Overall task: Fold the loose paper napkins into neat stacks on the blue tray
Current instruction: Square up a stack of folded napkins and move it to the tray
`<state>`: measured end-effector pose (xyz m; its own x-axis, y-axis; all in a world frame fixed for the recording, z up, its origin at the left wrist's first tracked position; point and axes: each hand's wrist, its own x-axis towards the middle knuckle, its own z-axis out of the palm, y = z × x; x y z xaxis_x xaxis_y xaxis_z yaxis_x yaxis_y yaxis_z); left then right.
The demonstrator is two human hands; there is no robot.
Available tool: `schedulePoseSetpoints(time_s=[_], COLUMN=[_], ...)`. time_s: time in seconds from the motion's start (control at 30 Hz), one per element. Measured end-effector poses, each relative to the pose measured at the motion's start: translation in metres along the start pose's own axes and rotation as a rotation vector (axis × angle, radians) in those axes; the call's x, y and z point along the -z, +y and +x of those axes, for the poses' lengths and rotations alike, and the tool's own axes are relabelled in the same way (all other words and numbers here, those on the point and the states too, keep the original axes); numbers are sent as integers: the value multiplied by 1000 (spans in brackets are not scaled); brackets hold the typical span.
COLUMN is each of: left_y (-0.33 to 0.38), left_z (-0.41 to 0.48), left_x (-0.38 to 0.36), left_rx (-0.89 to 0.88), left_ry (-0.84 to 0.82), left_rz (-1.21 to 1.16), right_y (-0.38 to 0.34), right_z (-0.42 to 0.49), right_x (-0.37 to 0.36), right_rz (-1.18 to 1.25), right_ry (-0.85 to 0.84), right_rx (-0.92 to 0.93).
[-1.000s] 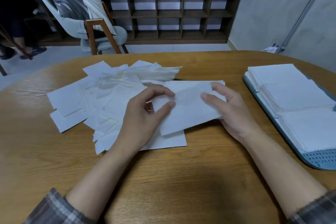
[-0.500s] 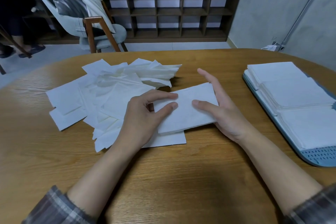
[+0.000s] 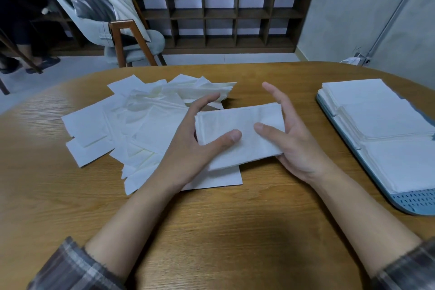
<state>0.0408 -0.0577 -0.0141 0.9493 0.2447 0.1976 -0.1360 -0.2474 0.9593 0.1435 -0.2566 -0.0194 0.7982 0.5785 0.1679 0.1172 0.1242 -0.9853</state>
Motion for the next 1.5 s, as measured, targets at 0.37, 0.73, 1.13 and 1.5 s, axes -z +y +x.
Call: schedulePoseSetpoints(time_s=[0.37, 0.73, 1.13, 1.5], left_y=[-12, -20, -9, -6], left_z=[3, 0, -5, -6], left_x=[1, 10, 3, -6], left_rx=[-81, -240, -185, -126], left_ry=[55, -377, -133, 28], left_rz=[243, 727, 328, 140], right_y=[4, 13, 10, 9], right_z=[0, 8, 5, -1], right_x=[8, 20, 16, 9], right_rz=[-34, -385, -416, -397], right_ry=[-146, 278, 147, -55], right_rx=[-31, 29, 77, -23])
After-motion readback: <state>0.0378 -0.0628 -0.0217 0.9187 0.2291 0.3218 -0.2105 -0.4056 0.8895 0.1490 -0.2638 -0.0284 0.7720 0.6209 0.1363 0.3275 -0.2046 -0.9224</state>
